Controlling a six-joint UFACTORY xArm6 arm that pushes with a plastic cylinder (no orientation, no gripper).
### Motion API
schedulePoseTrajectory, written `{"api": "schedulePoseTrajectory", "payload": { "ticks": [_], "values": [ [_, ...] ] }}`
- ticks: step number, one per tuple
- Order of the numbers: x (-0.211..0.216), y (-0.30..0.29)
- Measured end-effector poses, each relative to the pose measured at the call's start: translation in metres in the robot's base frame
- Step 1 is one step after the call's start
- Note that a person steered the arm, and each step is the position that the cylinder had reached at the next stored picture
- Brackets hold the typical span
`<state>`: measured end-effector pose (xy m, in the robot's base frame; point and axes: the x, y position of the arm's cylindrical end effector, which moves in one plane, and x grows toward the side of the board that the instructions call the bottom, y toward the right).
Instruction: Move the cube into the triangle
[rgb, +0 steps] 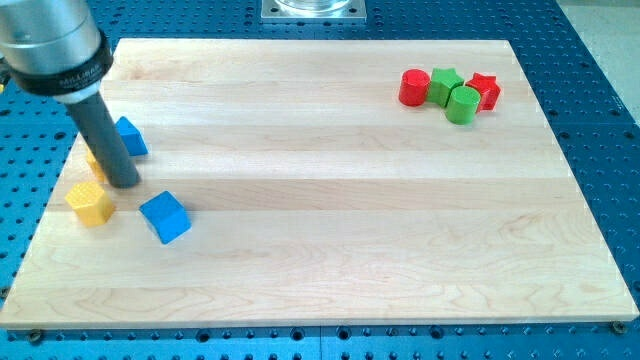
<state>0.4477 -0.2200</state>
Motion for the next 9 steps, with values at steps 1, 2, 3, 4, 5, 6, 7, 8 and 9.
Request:
{"api": "schedulePoseTrajectory", "payload": {
  "ticks": [1,2,3,4,5,6,7,8,9],
  "values": [
    [0.016,0.046],
    [0.073,0.020],
    [0.089,-0.013],
    [0.058,-0.022],
    [0.036,0.009],
    [0.035,0.065],
    [0.051,0.144],
    [0.113,0.073],
    [0.084,0.048]
  ]
}}
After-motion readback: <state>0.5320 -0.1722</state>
